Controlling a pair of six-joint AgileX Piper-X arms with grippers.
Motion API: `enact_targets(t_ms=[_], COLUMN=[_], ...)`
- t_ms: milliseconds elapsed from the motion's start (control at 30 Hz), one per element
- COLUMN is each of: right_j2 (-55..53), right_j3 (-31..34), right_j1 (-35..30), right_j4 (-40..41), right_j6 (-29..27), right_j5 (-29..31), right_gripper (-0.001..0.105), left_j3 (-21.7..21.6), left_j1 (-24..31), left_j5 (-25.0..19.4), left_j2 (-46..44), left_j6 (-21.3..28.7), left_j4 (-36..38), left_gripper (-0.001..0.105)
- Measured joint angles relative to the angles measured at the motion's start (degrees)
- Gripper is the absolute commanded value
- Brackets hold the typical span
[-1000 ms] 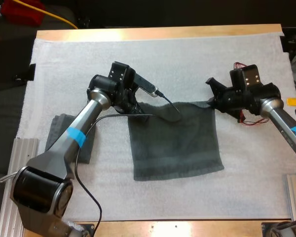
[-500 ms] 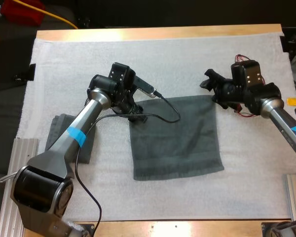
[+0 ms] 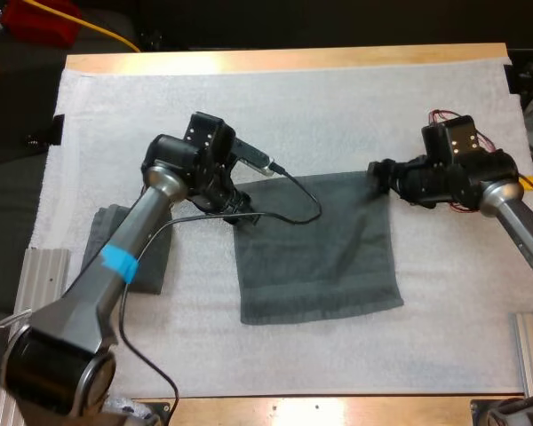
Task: Pick towel from pile, fold and stack
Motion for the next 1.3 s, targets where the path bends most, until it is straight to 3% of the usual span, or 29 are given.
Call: enact_targets(t_ms=[267,500,633,733,967,1300], right_j2=[-5.31,-9.64,-12.8,-14.83,-19.73,-26.06], right_j3=[0.08,0.08,0.08,0.08,0.08,0.08], right_j1=[0.0,0.0,0.0,0.0,0.0,0.0], right_j4=[9.52,17.4,21.8,23.75,26.92,32.19], right_j6=[-7.96,-9.12,-10.3,-10.3,-10.3,-10.3], right_j5=[0.18,0.18,0.18,0.18,0.18,0.18], right_gripper=[0.065,0.065,0.065,0.065,0.065,0.065], left_j3=[0.0,0.0,0.0,0.0,0.0,0.0], left_j1=[0.0,0.0,-0.1,-1.12,-7.46,-16.51], left_j5=[1.47,3.11,7.53,7.92,7.73,1.41], left_j2=[-7.86,-14.45,-18.22,-19.98,-23.42,-27.54], left_j6=[-2.17,-3.56,-5.31,-6.02,-8.65,-13.06], left_j4=[4.88,7.96,9.65,11.06,13.24,17.15], left_gripper=[0.06,0.06,0.06,0.06,0.06,0.06])
